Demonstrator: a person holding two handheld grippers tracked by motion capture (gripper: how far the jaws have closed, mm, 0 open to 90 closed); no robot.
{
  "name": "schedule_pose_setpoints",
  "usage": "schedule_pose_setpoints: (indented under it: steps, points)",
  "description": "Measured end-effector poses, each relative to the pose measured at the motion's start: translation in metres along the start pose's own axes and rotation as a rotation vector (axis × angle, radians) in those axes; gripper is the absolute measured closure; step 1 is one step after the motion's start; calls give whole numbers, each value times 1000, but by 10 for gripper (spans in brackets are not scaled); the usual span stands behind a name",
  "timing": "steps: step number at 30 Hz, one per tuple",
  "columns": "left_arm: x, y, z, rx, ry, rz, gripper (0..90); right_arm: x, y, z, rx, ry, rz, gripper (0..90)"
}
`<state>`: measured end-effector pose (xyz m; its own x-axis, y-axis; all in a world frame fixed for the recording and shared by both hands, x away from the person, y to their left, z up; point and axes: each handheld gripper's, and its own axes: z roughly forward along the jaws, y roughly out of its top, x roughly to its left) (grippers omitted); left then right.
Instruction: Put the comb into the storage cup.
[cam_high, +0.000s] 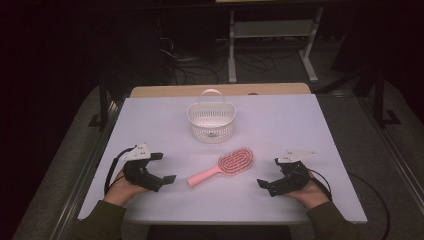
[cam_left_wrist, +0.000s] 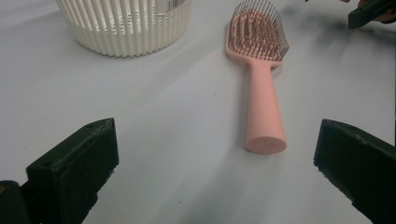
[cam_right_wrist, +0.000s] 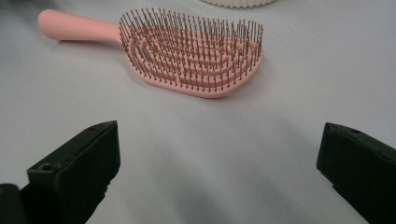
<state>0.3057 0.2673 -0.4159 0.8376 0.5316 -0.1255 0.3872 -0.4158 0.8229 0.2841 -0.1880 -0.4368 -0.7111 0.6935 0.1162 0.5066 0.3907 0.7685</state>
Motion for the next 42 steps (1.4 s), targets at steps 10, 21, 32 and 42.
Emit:
schedule_pose_setpoints:
  steps: [10, 21, 32, 42]
  points:
    - [0, 1, -1, -3, 0, 0, 0, 1, 2, -3, -25, 6, 5, 0]
    - [1, 4, -2, -17, -6, 0, 0, 1, 4, -3, -32, -4, 8, 0]
    - [-2, 11, 3, -28, -20, 12, 1, 2, 3, -4, -40, -5, 8, 0]
    - [-4, 13, 7, -29, -33, 16, 13, 2, 4, -3, -37, -1, 5, 0]
